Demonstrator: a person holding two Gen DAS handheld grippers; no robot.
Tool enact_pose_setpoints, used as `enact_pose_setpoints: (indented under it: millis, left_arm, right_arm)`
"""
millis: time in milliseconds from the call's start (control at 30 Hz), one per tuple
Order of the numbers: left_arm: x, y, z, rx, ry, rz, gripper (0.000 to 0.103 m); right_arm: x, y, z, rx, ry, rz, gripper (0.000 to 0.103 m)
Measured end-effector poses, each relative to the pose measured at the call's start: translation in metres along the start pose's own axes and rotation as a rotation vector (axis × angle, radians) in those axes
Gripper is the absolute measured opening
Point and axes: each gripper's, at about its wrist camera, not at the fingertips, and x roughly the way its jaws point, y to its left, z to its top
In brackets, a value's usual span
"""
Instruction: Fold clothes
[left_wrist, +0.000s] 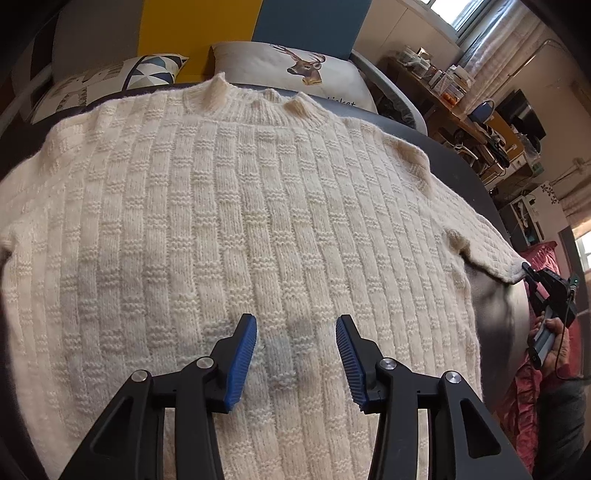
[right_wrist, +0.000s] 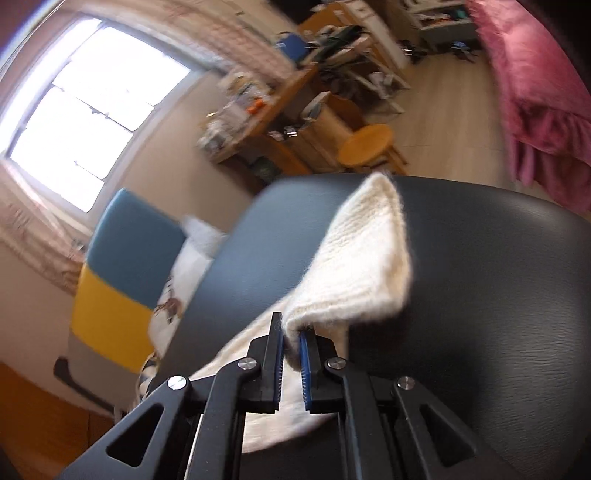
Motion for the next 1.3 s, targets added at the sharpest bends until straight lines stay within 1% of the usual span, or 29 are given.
enact_pose_setpoints:
  millis: [100,233,333,433,500,567,600,633,667,700,733,800,867,967,1067,1133,1233,1300]
  left_arm:
    - [-0.007,-0.009,0.012,-0.001,-0.020,-0.042,0.046]
    - [-0.013,-0.026,0.030,0.009,-0.025,-0.122,0.046]
    - [-0.014,-0.036,0.043,0.004,-0.014,-0.178,0.046]
    - [-0.008,-0.040,0.058,-0.008,0.006,-0.215,0.050]
    - [-0.001,-0.037,0.068,-0.071,0.016,-0.241,0.051]
    - [0.006,-0.031,0.078,-0.122,0.050,-0.293,0.051]
    - [0.009,-0.028,0.083,-0.153,0.061,-0.309,0.053]
    - [0.013,-0.025,0.089,-0.169,0.073,-0.330,0.057]
    - [0.017,-0.023,0.094,-0.187,0.086,-0.340,0.057]
    - [0.021,-0.020,0.098,-0.208,0.094,-0.352,0.057]
    - [0.024,-0.018,0.102,-0.230,0.100,-0.364,0.061]
    - [0.035,-0.012,0.108,-0.283,0.130,-0.403,0.063]
    - [0.046,-0.008,0.114,-0.325,0.161,-0.431,0.063]
    - [0.060,-0.006,0.119,-0.356,0.179,-0.406,0.063]
    - [0.072,-0.009,0.119,-0.374,0.197,-0.404,0.063]
    - [0.077,-0.015,0.120,-0.370,0.201,-0.410,0.063]
    - [0.086,-0.029,0.116,-0.344,0.228,-0.406,0.063]
    - [0.091,-0.036,0.112,-0.331,0.238,-0.385,0.063]
  right_arm:
    - [0.014,0.052,-0.009,-0.135,0.056,0.064,0.007]
    - [0.041,0.127,-0.047,-0.338,0.162,0.127,0.006]
    - [0.066,0.177,-0.085,-0.474,0.246,0.158,0.006]
    - [0.088,0.209,-0.128,-0.583,0.326,0.156,0.006]
    - [0.099,0.222,-0.157,-0.658,0.377,0.143,0.006]
    - [0.100,0.226,-0.183,-0.730,0.416,0.132,0.007]
    - [0.100,0.227,-0.195,-0.765,0.433,0.126,0.009]
    - [0.101,0.227,-0.205,-0.797,0.446,0.118,0.009]
    - [0.101,0.226,-0.212,-0.826,0.454,0.105,0.013]
    - [0.101,0.224,-0.218,-0.846,0.467,0.103,0.025]
    - [0.099,0.221,-0.223,-0.855,0.487,0.115,0.025]
    - [0.094,0.217,-0.229,-0.877,0.493,0.120,0.025]
    - [0.083,0.213,-0.227,-0.860,0.474,0.123,0.025]
    - [0.063,0.203,-0.223,-0.791,0.469,0.151,0.025]
    - [0.044,0.194,-0.226,-0.744,0.469,0.163,0.025]
    - [0.035,0.185,-0.231,-0.716,0.479,0.165,0.025]
    - [0.028,0.172,-0.236,-0.672,0.489,0.156,0.025]
    - [0.028,0.167,-0.240,-0.646,0.496,0.154,0.026]
